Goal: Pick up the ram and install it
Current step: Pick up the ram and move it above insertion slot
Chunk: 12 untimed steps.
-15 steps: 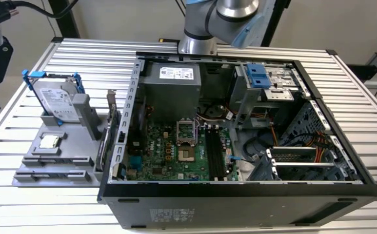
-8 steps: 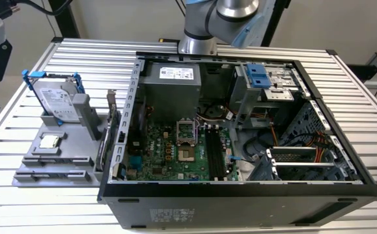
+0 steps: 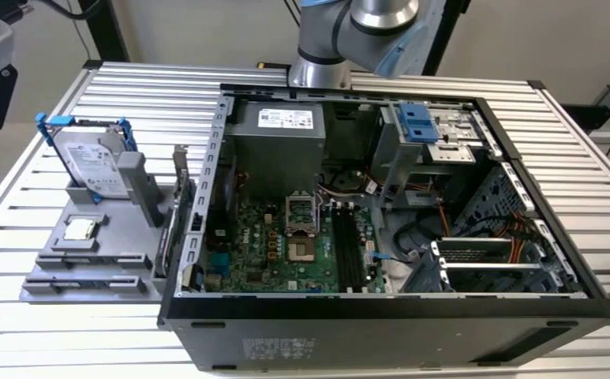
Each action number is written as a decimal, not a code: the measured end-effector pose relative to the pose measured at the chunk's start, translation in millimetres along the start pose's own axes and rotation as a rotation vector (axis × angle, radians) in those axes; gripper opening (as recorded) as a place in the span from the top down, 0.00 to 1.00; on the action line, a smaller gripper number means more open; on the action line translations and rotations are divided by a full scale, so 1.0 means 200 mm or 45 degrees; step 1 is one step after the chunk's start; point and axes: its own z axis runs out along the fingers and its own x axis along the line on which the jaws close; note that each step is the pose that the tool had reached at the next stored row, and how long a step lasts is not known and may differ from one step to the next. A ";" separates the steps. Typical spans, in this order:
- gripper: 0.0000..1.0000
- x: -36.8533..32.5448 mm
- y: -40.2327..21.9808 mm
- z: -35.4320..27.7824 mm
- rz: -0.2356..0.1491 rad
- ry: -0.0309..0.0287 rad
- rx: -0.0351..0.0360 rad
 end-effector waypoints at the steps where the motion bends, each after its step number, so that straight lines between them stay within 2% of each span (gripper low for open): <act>1: 1.00 0.000 0.000 0.000 -0.012 0.0007 -0.0002; 12: 1.00 0.000 0.000 -0.001 -0.142 0.0074 -0.0023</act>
